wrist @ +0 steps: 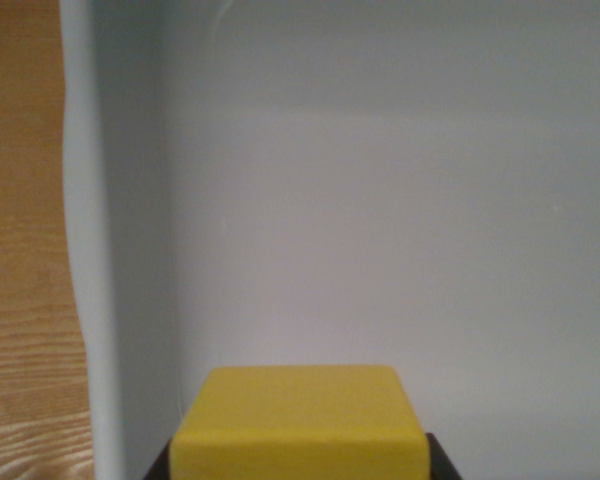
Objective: Pick yellow cube
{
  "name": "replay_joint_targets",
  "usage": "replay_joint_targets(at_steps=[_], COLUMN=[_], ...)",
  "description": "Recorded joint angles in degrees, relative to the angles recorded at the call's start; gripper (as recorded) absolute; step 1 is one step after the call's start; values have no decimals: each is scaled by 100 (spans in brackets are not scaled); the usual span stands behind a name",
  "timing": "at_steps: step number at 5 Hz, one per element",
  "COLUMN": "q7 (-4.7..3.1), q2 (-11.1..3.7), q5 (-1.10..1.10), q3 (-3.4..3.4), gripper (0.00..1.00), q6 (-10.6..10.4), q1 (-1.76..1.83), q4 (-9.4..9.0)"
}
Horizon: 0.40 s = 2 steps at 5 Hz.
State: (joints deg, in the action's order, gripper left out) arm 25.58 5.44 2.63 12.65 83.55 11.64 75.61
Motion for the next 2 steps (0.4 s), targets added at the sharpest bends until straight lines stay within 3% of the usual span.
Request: replay_joint_targets(at_steps=[1, 2], q7=[0, -10], q2=[0, 68], q5=[0, 17], q3=[0, -1], gripper=[100, 100], q6=[0, 211], q1=[0, -5], q4=[0, 145])
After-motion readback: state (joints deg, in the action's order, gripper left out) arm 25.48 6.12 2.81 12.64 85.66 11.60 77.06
